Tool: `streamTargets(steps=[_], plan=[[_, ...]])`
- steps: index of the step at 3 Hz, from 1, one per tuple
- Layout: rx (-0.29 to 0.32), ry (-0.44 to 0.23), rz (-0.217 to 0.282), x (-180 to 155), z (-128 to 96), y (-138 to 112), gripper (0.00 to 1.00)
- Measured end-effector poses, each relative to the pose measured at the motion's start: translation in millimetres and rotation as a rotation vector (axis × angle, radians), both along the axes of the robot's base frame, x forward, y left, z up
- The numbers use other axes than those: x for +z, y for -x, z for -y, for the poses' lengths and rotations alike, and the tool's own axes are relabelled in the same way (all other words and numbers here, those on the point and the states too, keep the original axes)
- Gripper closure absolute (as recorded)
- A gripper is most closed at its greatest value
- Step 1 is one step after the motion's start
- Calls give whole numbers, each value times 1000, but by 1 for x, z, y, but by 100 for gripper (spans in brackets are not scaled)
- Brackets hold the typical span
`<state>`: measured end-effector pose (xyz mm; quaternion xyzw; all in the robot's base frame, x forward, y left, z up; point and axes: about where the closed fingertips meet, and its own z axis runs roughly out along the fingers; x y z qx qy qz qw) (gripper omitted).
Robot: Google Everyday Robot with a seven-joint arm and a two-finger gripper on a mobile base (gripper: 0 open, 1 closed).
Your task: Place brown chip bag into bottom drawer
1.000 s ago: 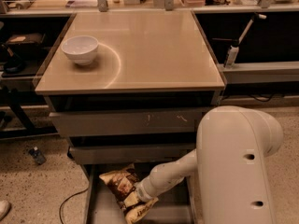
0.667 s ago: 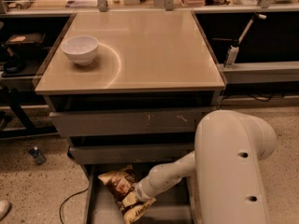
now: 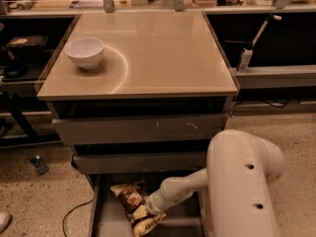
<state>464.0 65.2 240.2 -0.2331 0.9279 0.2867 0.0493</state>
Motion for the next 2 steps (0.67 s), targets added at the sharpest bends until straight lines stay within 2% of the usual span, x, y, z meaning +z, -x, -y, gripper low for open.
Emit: streamTargets(steps=[1,2], plan=[[-37,-18,-37,-27,5,0,100],[-58,-39,-89,-68,6,-6,100]])
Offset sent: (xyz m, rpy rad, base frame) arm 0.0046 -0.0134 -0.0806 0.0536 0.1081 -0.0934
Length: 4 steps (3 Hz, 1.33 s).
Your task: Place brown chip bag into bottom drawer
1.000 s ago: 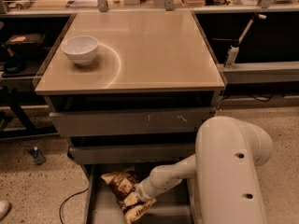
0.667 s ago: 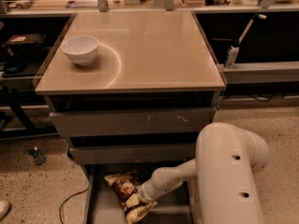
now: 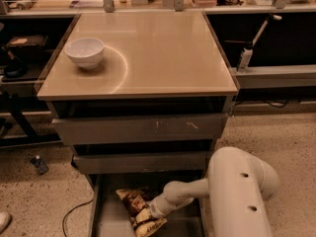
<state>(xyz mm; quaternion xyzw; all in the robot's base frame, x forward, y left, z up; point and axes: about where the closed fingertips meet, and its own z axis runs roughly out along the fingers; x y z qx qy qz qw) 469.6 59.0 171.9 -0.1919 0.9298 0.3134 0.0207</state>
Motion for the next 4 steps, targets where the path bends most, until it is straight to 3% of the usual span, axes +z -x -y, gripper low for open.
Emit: streamTargets(steps=[1,4], plan=[[-2,0,1,-1,0,-2,100],[-2,0,1,-1,0,-2,34]])
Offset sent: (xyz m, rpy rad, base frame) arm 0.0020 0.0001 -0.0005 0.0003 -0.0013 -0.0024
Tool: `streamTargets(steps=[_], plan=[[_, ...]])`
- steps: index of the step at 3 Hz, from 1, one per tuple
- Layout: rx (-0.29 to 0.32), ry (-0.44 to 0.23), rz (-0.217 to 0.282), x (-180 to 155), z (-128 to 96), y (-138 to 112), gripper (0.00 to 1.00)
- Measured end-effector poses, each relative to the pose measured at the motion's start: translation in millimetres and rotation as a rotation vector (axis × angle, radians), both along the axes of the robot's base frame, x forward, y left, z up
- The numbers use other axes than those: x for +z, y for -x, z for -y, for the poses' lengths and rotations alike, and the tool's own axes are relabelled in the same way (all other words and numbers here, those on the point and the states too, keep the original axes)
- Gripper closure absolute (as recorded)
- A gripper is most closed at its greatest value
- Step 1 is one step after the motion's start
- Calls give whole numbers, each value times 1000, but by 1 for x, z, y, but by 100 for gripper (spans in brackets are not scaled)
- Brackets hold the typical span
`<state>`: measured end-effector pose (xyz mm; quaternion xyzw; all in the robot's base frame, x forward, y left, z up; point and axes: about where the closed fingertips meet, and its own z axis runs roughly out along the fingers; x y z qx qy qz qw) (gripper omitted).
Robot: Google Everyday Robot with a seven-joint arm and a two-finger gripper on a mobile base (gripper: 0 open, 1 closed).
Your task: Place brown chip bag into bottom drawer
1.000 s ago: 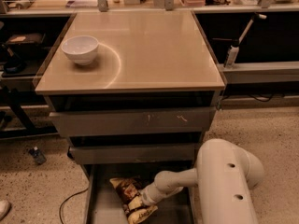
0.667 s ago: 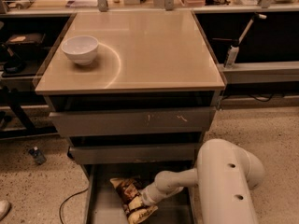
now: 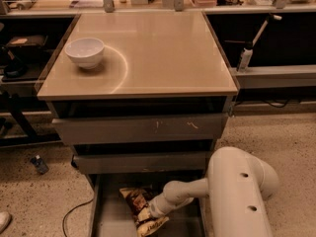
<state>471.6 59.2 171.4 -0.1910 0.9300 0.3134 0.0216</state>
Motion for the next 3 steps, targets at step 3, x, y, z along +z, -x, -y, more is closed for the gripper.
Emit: streamTargets(steps=[3], plan=[[0,0,0,0,0,0,0]])
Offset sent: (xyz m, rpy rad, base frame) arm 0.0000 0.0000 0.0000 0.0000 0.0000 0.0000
